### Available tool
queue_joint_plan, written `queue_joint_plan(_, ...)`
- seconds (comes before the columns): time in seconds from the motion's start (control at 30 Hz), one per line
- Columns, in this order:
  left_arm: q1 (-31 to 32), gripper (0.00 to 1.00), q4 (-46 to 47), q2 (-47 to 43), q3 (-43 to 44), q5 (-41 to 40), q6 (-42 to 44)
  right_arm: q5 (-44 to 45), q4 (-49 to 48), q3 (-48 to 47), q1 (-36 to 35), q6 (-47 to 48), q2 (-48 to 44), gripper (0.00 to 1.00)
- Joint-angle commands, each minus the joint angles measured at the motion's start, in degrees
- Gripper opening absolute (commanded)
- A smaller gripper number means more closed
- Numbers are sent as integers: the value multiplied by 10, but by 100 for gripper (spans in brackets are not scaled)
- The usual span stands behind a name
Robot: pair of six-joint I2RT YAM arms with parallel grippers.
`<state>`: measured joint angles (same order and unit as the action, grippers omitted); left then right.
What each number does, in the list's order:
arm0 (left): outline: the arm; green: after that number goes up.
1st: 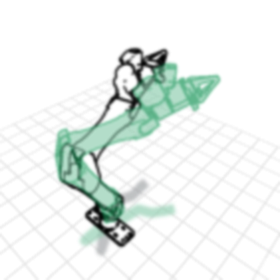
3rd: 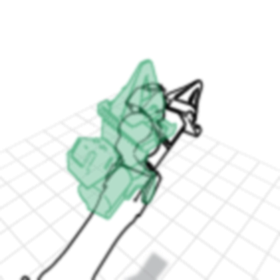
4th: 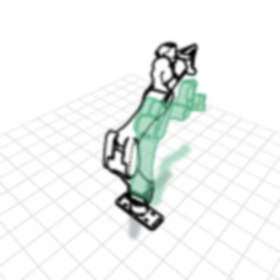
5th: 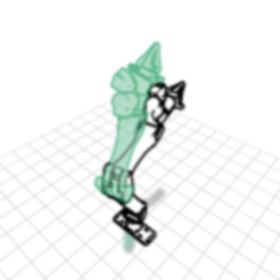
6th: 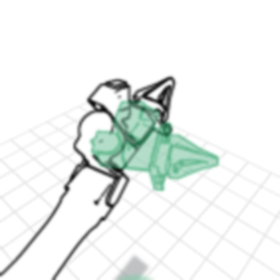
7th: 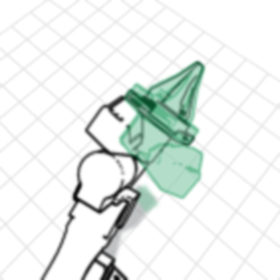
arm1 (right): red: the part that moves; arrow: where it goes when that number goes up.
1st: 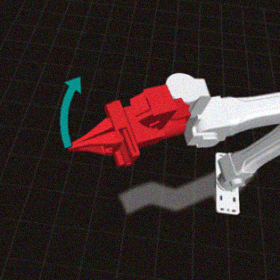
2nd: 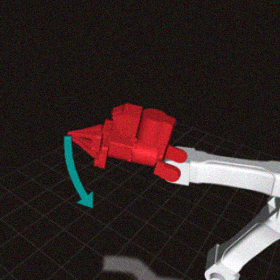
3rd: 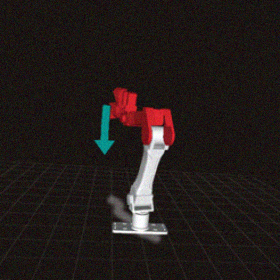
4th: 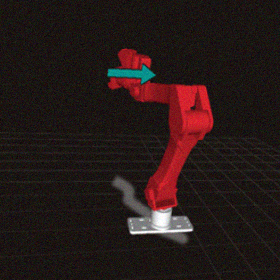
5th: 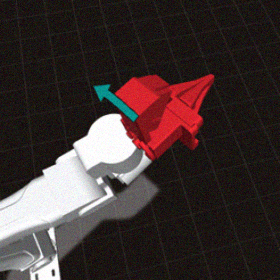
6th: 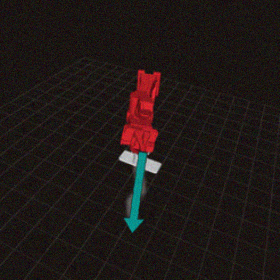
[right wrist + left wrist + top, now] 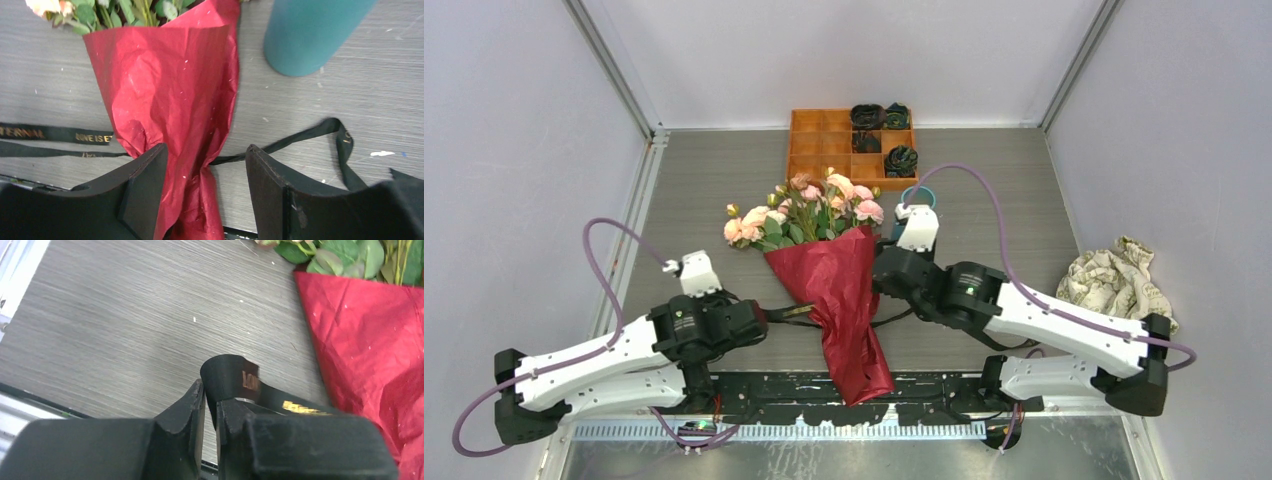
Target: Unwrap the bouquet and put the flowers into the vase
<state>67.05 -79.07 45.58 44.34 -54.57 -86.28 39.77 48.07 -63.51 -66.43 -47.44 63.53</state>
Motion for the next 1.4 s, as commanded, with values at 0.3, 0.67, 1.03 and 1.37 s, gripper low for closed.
queue_joint_plan(0.3,0,78,-28,7,91,-100,31,-56,-104,27,-3,-3,99,63)
queue_joint_plan(0.67,0,79,79,-117,90,-76,165,-59,-136,8,-3,18,190,18)
queue_joint_plan(1.03,0,100,129,-207,114,-35,271,-48,-139,-21,-3,35,200,3)
queue_joint_plan(1.37,-1,68,164,-235,163,-88,321,-129,-215,-23,-3,55,196,1)
